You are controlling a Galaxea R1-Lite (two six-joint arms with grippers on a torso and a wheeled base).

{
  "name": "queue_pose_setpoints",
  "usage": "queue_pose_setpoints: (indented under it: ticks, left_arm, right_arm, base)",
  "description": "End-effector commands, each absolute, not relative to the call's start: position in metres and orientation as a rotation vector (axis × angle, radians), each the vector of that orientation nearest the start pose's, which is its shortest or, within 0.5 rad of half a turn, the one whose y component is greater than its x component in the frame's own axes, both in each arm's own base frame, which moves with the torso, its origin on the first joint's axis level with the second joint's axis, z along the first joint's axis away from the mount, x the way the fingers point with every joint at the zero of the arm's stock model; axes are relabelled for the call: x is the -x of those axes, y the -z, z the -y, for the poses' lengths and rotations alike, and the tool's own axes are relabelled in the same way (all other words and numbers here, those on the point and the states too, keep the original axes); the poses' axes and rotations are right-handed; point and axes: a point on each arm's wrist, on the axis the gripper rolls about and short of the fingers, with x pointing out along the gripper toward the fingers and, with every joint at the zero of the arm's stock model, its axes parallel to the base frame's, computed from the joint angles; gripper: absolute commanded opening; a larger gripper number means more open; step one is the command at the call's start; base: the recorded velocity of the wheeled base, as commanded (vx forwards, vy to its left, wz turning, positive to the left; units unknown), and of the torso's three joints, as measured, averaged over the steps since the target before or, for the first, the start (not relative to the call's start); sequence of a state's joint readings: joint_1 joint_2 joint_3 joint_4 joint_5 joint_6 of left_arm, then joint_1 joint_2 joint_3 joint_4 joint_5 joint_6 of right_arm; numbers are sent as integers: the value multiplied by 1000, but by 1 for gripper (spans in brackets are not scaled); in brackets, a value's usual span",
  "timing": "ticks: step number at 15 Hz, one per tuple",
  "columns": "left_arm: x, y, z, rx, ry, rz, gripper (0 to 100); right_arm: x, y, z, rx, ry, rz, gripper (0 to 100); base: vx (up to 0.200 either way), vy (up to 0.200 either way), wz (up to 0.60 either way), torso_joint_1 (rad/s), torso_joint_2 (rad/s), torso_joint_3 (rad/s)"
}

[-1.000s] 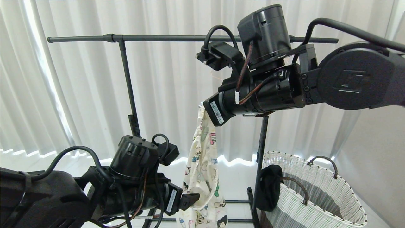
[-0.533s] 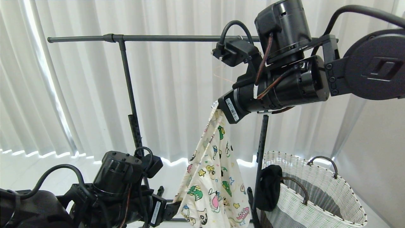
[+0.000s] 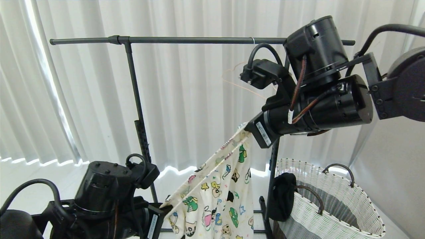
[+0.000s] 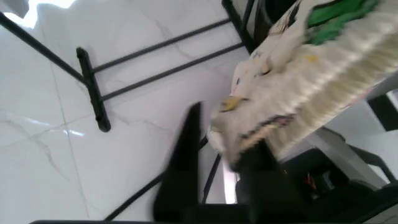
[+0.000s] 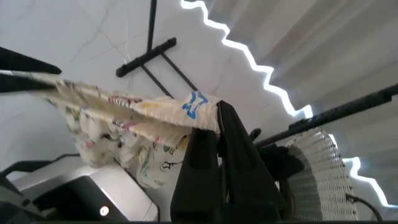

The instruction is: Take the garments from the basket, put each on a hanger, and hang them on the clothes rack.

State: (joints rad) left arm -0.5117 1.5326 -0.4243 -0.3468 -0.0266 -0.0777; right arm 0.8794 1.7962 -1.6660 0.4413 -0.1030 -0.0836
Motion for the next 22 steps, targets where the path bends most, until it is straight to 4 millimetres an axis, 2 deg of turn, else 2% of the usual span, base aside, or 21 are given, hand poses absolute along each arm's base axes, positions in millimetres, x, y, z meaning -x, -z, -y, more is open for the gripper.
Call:
queue_pose_setpoints:
  ticks: [1,5,9,11,14,17,22]
  left_arm:
    - [-172,-133,98,-80,495,-642,0]
    - [-170,-184,93,-32,506,-433,0]
    - [-177,-263,101,-27,546,-401,0]
    - [-166,-306,100,-33,588,-429,0]
    - [-137,-354,107,-44,726,-402,0]
    - [-123,-367,119,-52,817,-357,0]
    - [-120,-365,117,-95,760,-340,0]
  right_arm:
    - [-200,-294,-237,349,-765,-488,0]
    - [-170,-285,-199,363,-734,-525,0]
    - [-146,-285,-170,361,-717,-512,0]
    - [-143,-293,-165,351,-685,-474,0]
    - [-155,-335,-178,254,-677,-283,0]
    - [-160,-366,-181,198,-666,-189,0]
    - [-152,-372,-173,194,-667,-183,0]
  base:
    - [0,0,0,0,0,0]
    - [0,0,0,0,0,0]
    - [0,0,0,0,0,0]
    - [0,0,0,0,0,0]
    - [0,0,0,0,0,0]
    - [0,0,0,0,0,0]
    - [0,0,0,0,0,0]
